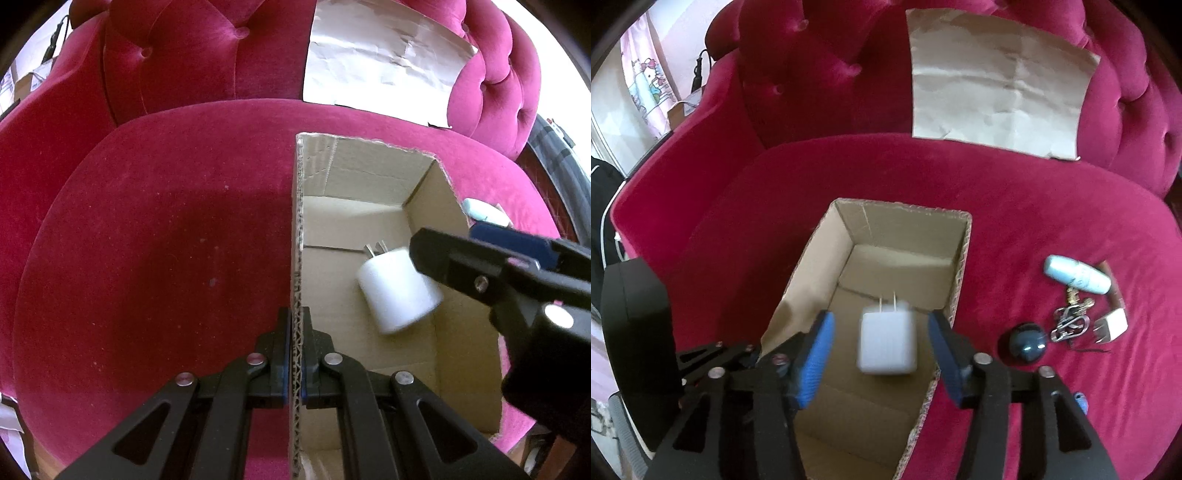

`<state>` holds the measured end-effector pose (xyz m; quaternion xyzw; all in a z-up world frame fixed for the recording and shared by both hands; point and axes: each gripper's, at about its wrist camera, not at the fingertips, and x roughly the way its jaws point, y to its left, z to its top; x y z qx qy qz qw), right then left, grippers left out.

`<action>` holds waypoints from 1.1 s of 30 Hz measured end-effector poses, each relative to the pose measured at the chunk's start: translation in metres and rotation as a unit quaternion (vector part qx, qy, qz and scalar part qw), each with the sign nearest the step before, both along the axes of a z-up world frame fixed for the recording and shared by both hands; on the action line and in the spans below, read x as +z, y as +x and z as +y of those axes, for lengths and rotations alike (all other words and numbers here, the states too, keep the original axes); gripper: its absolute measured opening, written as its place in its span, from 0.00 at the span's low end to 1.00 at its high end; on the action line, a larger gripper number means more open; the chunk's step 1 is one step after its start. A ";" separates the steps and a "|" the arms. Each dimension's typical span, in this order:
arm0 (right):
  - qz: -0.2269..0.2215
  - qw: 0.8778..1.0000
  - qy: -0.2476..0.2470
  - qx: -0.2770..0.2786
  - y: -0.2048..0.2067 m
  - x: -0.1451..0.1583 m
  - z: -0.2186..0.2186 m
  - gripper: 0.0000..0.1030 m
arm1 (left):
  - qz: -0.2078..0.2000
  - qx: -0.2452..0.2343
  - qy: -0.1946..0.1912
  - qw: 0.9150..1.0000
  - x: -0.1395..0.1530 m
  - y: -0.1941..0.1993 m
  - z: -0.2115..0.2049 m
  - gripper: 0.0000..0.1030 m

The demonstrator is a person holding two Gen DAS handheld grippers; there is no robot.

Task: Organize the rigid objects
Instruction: 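Carry the large white charger with the right tool over the box, then open the right tool to drop the charger into the box, then move the right tool back to the small white plug charger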

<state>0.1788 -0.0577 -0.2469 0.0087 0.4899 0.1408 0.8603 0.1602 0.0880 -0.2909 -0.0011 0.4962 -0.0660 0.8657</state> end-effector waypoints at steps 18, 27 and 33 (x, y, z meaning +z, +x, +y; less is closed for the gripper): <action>-0.011 0.999 -0.023 -0.034 0.002 0.003 -0.021 0.98 | 0.002 0.000 0.002 1.000 -0.001 0.002 0.001 0.03; -0.011 0.998 -0.024 -0.065 0.002 0.007 -0.051 0.98 | 0.003 0.002 -0.001 1.000 -0.001 0.002 0.002 0.03; -0.007 0.994 -0.031 -0.102 0.005 0.009 -0.083 0.98 | 0.003 0.002 0.000 1.000 0.000 0.002 0.001 0.03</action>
